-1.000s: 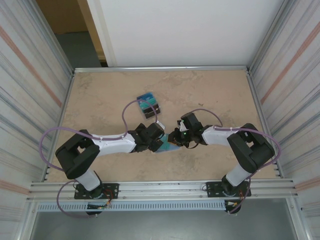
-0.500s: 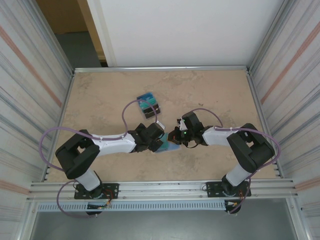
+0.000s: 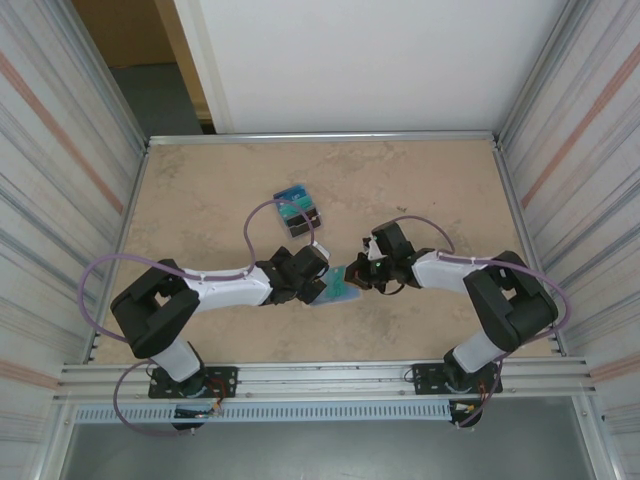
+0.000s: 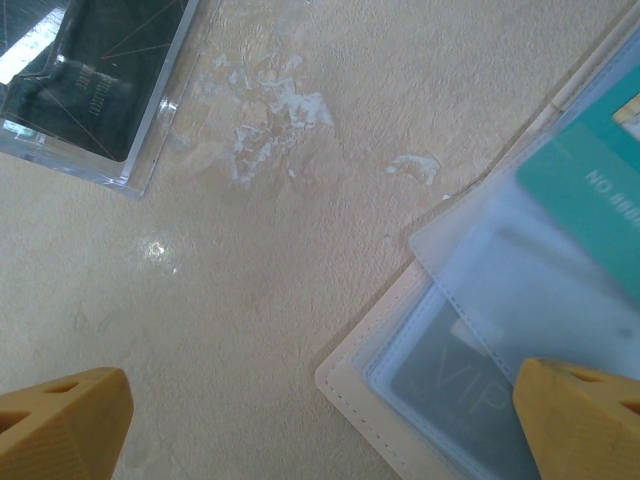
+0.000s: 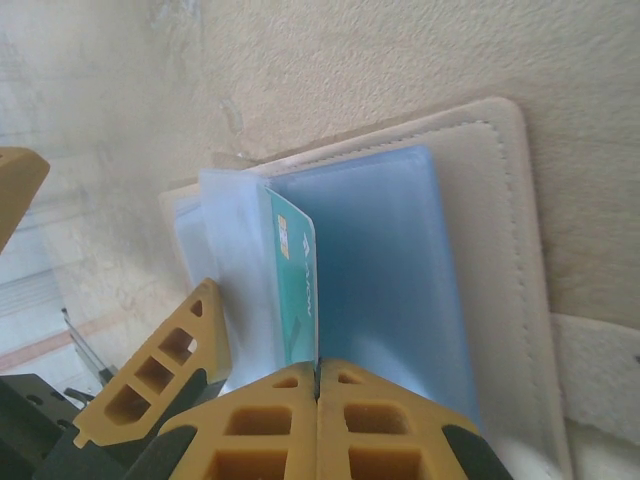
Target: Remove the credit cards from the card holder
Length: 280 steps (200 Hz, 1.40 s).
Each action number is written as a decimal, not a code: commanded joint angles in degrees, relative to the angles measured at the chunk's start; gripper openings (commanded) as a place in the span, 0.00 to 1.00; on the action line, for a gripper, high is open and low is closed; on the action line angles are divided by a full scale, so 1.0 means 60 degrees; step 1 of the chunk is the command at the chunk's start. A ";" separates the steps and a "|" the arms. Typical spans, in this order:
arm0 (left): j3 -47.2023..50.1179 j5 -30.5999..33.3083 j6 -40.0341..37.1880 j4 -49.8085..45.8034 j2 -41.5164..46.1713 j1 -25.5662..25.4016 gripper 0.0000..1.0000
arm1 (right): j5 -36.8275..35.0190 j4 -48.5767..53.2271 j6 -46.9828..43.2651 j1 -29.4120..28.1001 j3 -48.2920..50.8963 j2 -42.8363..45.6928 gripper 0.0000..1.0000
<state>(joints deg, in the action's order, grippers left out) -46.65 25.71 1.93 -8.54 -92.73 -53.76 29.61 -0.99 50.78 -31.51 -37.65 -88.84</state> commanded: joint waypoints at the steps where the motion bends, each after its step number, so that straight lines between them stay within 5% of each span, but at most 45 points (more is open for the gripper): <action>1: 0.0079 0.0240 0.0019 -0.0547 -0.0025 -0.0080 0.99 | -0.0357 0.1283 -0.0570 0.0147 -0.0226 0.0419 0.00; 121: -0.0516 0.0826 -0.0646 -0.0733 0.2290 0.0077 0.96 | -0.1334 0.3086 -0.2707 -0.0060 -0.1001 0.2617 0.00; 137: -0.0474 -0.0180 -0.0808 -0.0625 0.2928 0.0376 0.93 | -0.1251 0.3099 -0.3103 -0.0216 -0.1200 0.2847 0.00; 172: -0.0096 -0.4184 -0.1390 0.0073 0.4194 0.1548 0.88 | -0.0802 0.3149 -0.4046 -0.0491 -0.1750 0.3135 0.00; 219: -0.0371 -0.8509 -0.2490 0.0108 0.4204 0.3052 0.83 | 0.0030 0.3748 -0.5251 -0.0690 -0.2743 0.3028 0.00; 280: -0.1398 -1.1190 -0.4927 -0.1131 0.3598 0.3311 0.79 | 0.0852 0.4739 -0.6633 -0.1127 -0.3993 0.2615 0.00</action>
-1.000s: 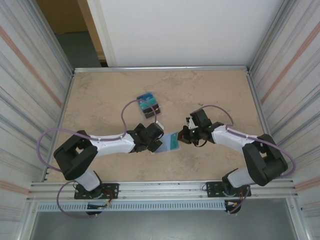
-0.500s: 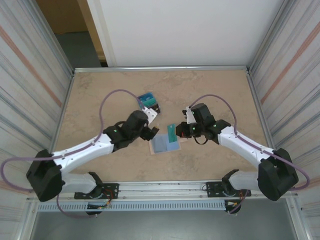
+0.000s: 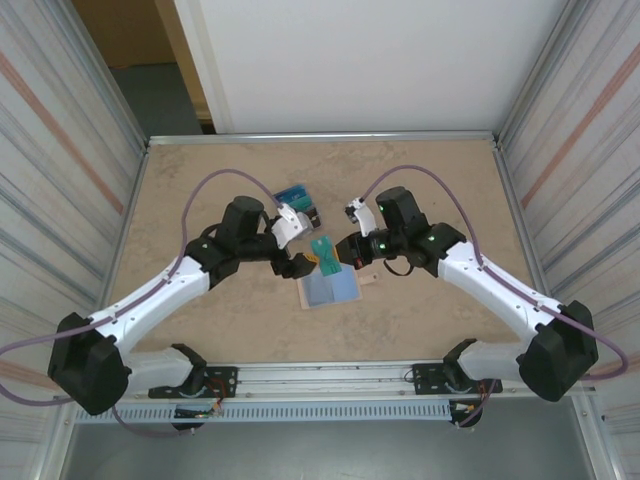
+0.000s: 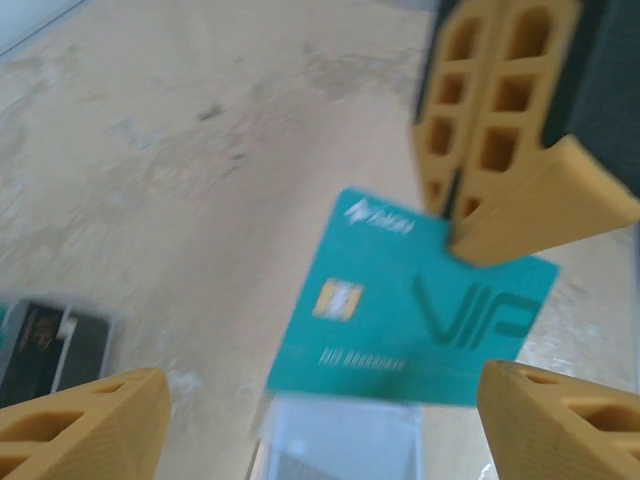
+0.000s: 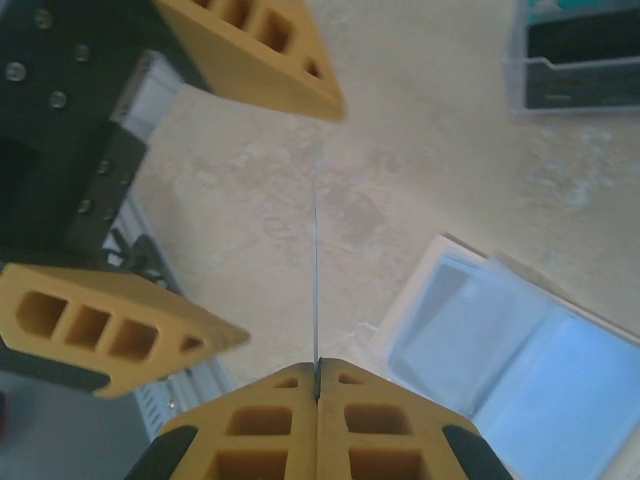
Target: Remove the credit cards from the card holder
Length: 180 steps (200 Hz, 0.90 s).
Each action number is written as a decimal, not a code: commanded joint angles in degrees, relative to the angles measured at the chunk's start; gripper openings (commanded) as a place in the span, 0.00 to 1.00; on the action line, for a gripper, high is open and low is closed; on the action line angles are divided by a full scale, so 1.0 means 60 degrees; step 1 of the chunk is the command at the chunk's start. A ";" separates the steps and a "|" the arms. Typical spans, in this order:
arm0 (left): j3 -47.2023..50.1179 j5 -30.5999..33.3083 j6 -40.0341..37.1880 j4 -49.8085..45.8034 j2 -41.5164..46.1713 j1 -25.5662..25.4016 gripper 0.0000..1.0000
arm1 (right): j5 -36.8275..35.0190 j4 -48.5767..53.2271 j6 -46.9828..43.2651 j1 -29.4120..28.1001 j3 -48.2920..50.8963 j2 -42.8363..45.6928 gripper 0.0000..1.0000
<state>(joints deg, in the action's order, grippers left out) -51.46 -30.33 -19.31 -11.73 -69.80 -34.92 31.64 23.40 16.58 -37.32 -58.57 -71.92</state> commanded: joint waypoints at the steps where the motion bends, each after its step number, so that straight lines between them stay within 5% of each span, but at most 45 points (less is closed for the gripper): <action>1: -0.0616 -0.1884 -0.1413 -0.0626 -0.0242 0.0168 0.79 | 0.0528 0.0694 -0.0939 -0.0155 -0.0522 -0.0217 0.00; 37: -0.1324 -0.2768 -0.2337 -0.1914 -0.0769 0.0192 0.64 | 0.0762 0.0960 -0.1279 -0.0192 -0.0915 -0.0466 0.00; 109: -0.2068 -0.3030 -0.2870 -0.3403 -0.1508 0.0183 0.00 | 0.0851 0.1010 -0.1525 -0.0200 -0.1127 -0.0553 0.00; 133: -0.2059 -0.2934 -0.2775 -0.3310 -0.1457 0.0193 0.00 | 0.0641 0.0876 -0.1432 -0.0203 -0.1021 -0.0466 0.00; 158: -0.1807 -0.2554 -0.2408 -0.2768 -0.1157 0.0182 0.00 | -0.0094 0.0573 -0.1236 -0.0167 -0.0680 -0.0078 0.31; 180: -0.1339 -0.1932 -0.1452 -0.1838 -0.0608 0.0184 0.00 | -0.0681 -0.0136 -0.0799 -0.0087 -0.0056 0.0660 0.45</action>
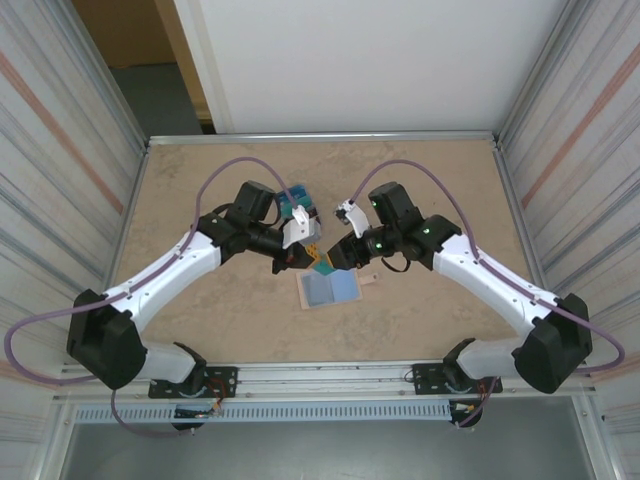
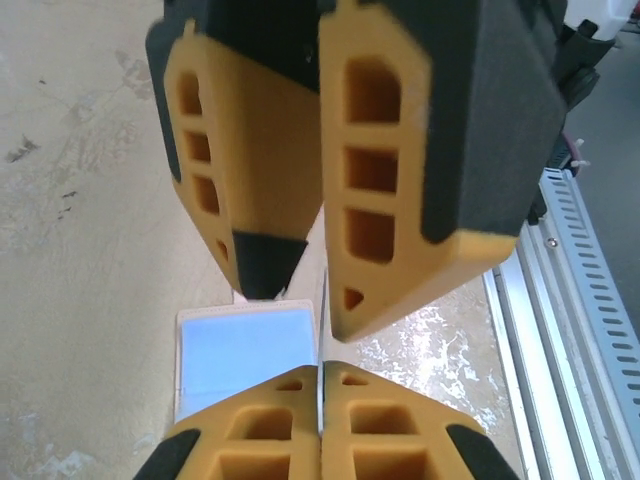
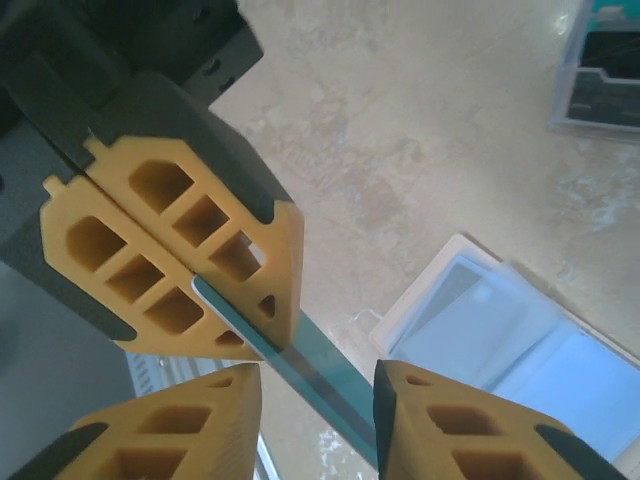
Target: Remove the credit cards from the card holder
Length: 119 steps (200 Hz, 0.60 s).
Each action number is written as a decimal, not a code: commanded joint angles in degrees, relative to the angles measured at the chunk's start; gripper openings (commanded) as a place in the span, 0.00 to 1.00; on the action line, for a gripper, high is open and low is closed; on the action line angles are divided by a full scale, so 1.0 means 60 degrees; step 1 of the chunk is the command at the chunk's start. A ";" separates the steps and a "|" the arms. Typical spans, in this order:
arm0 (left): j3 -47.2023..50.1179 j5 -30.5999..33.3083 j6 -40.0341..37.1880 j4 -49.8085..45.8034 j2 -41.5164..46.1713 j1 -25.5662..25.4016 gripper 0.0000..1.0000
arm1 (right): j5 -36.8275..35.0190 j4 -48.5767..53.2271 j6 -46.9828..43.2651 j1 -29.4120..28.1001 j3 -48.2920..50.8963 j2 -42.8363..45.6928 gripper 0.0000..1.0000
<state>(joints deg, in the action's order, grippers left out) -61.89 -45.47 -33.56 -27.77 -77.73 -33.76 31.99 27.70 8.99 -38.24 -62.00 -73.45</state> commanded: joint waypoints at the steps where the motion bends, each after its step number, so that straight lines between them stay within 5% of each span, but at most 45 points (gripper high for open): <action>1: 0.0420 0.0636 0.0988 0.0901 0.0756 -0.0004 0.00 | -0.0765 -0.0897 0.0494 0.0070 0.0547 0.0946 0.46; 60: 0.3345 0.3028 0.5955 0.5504 0.3362 -0.0089 0.00 | -0.2181 -0.4818 0.2843 0.0085 0.3291 0.3385 0.67; 119: 0.5116 0.3254 0.9442 0.8856 0.4673 -0.0100 0.00 | -0.0844 -0.6928 0.3913 -0.0214 0.3753 0.2859 0.81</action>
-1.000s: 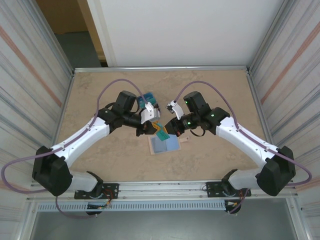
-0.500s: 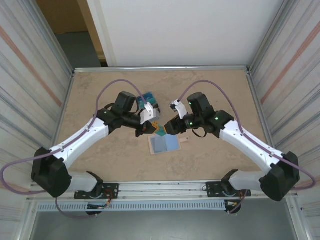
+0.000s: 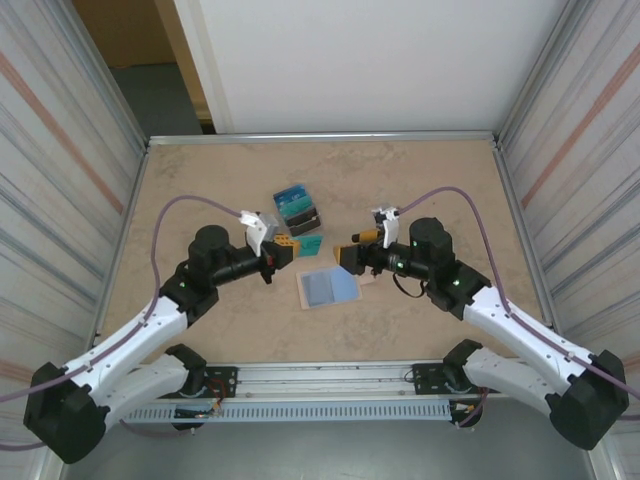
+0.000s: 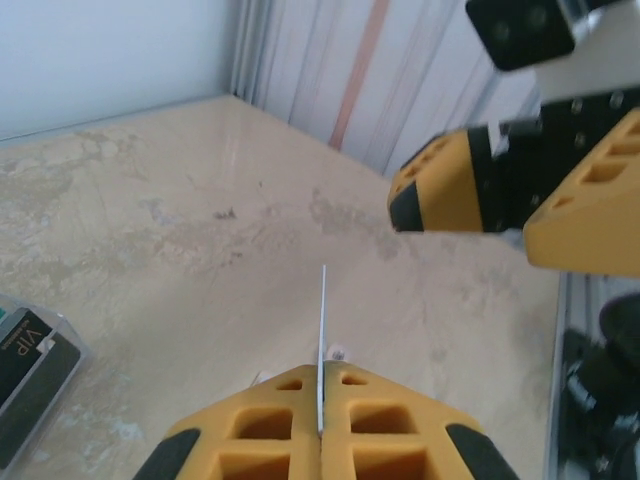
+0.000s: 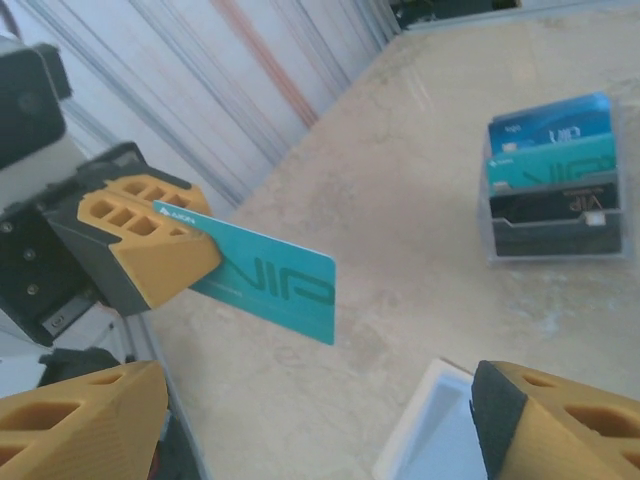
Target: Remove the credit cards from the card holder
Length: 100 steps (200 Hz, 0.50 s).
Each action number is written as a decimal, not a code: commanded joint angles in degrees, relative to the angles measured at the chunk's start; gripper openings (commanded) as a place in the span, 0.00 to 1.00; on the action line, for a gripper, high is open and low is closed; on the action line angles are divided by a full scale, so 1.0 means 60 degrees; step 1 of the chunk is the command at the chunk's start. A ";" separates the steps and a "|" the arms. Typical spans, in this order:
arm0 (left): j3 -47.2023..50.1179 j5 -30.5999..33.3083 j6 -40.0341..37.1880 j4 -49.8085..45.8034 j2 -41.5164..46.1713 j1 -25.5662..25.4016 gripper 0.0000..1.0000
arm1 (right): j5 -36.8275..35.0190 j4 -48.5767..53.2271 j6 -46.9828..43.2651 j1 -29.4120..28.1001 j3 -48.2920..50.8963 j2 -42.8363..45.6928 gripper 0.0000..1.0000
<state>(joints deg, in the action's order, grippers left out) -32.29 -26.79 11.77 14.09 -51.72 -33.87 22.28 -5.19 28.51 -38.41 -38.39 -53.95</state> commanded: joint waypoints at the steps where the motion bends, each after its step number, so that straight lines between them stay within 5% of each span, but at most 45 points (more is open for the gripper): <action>1: 0.0190 0.0126 0.1904 0.1890 0.0341 -0.0075 0.00 | 0.0808 -0.1455 0.0657 -0.0195 -0.0194 -0.0401 0.81; 63: 0.0446 -0.0699 0.3040 0.3182 0.0234 -0.0079 0.00 | 0.2168 -0.2670 0.0844 -0.0398 -0.0903 -0.1843 0.70; 100: 0.0374 -0.1198 0.3149 0.3556 -0.0086 -0.0077 0.00 | 0.2611 -0.3048 0.0902 -0.0501 -0.1254 -0.2270 0.43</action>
<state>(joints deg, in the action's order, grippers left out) -30.17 -30.63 28.69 31.05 -51.46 -33.87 34.30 -19.16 33.41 -40.84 -43.05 -66.54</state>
